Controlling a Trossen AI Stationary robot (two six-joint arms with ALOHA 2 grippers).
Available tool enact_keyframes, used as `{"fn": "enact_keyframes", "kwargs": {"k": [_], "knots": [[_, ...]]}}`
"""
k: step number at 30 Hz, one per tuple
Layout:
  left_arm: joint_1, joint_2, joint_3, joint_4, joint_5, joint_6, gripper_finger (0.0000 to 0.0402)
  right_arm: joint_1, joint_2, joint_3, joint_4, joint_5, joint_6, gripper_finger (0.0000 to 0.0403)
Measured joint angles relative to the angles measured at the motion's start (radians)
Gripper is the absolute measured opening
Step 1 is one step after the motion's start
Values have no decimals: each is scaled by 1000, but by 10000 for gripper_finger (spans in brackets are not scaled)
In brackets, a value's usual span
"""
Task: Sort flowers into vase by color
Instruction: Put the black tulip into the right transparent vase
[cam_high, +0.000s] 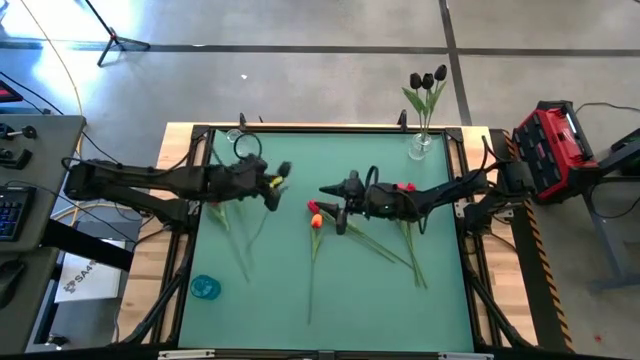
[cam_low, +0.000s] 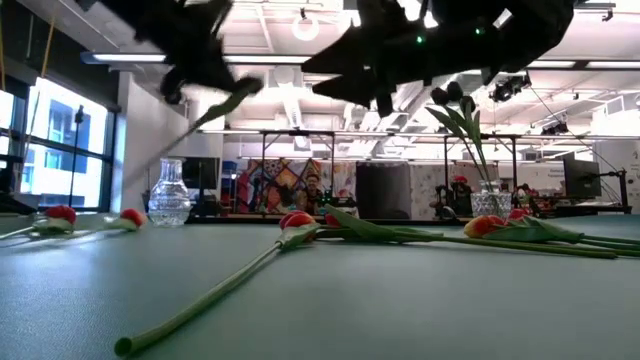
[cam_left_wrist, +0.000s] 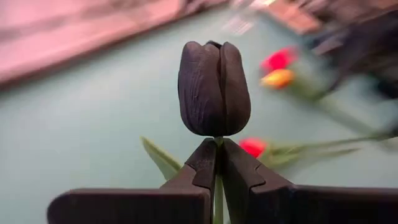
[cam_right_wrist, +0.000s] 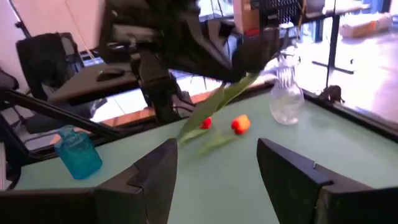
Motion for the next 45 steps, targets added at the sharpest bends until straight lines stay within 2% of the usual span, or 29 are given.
{"fn": "enact_keyframes", "kwargs": {"k": [7, 12, 18, 22, 26, 31, 38, 45], "knots": [[-11, 57, 0, 421, 22, 338, 5, 17, 0, 0, 13, -3, -2, 209], [-11, 134, 0, 617, 130, 415, 5, 31, 0, 0, 62, 0, 59, 209], [-11, 217, 0, 793, 221, 432, 5, 40, 0, 0, 52, 4, 38, 209], [-11, 250, 0, 849, 242, 432, 5, 41, 0, 0, 39, 16, 42, 209], [-11, 255, 0, 886, 267, 424, 5, 41, 0, 0, 2, 93, 34, 209], [-11, 254, 0, 901, 268, 423, 5, 41, 0, 0, 10, 94, -2, 196], [-14, 254, 0, 901, 302, 424, 5, 41, 0, 0, 32, 71, 15, 130], [-14, 254, 0, 902, 313, 412, 5, 41, 0, 0, 32, -19, 16, 59]]}}
